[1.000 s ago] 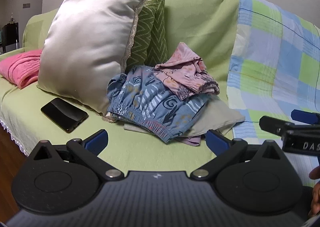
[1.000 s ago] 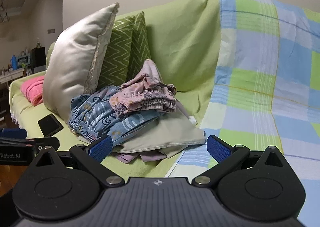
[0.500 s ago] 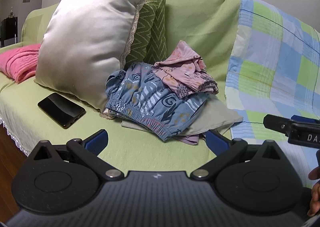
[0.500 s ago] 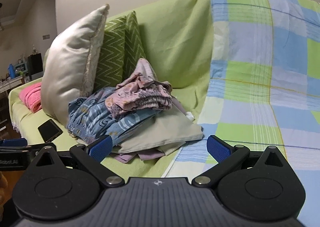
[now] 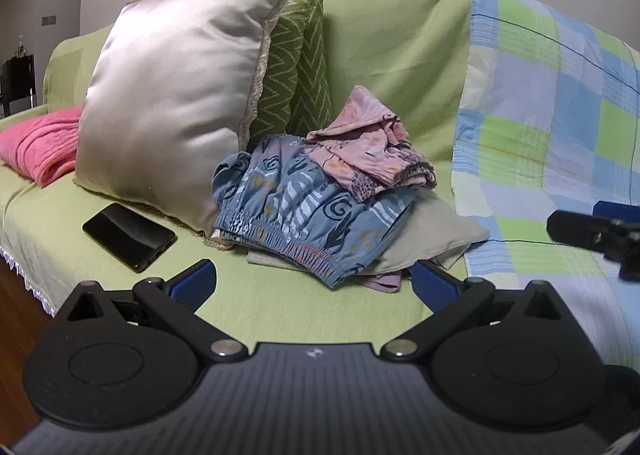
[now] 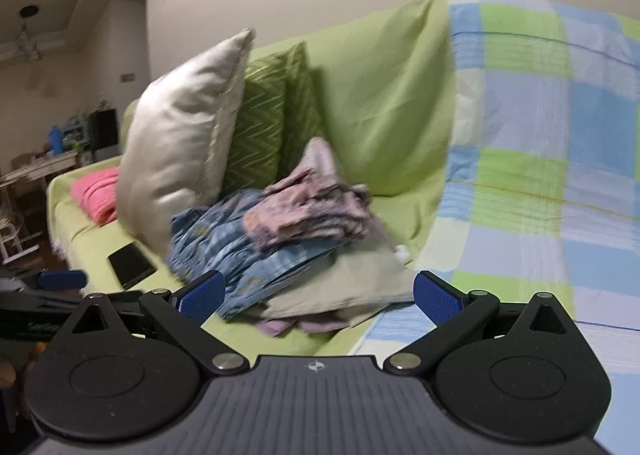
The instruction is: Fold clothes
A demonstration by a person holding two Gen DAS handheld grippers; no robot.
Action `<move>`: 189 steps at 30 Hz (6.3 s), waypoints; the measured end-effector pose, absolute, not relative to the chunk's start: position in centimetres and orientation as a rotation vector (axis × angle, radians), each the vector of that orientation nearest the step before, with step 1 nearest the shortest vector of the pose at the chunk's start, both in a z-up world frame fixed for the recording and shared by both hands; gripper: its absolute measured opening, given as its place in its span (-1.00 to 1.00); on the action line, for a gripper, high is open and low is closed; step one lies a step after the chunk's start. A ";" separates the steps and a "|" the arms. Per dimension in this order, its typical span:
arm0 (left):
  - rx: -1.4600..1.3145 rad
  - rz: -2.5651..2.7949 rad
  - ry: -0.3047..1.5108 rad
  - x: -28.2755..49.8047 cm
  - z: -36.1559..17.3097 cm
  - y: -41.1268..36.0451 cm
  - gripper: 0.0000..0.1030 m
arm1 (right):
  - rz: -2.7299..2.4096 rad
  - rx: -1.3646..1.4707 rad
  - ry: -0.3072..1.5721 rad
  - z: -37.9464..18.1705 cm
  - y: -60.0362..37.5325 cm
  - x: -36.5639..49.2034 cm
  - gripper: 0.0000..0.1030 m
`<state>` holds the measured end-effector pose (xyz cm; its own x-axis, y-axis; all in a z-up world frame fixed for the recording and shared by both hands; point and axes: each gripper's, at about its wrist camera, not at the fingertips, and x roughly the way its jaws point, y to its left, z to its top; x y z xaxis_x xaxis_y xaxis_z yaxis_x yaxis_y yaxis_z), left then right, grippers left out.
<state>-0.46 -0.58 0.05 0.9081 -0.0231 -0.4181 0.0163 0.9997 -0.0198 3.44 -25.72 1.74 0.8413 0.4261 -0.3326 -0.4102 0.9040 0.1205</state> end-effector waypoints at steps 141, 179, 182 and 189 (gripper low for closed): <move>0.774 -0.477 0.215 20.7 5.9 -3.7 -0.86 | 0.614 0.264 0.562 -2.1 -18.3 16.8 0.30; 0.451 -0.287 0.070 18.5 16.9 2.2 -0.89 | 0.489 -0.015 0.365 9.5 -21.5 19.1 -0.93; 0.448 -0.291 0.081 17.8 16.7 1.7 -0.89 | 0.490 -0.023 0.370 9.5 -22.5 18.5 -1.00; 0.471 -0.277 0.112 17.5 16.3 1.4 -0.89 | 0.497 -0.009 0.408 8.3 -24.3 17.9 0.33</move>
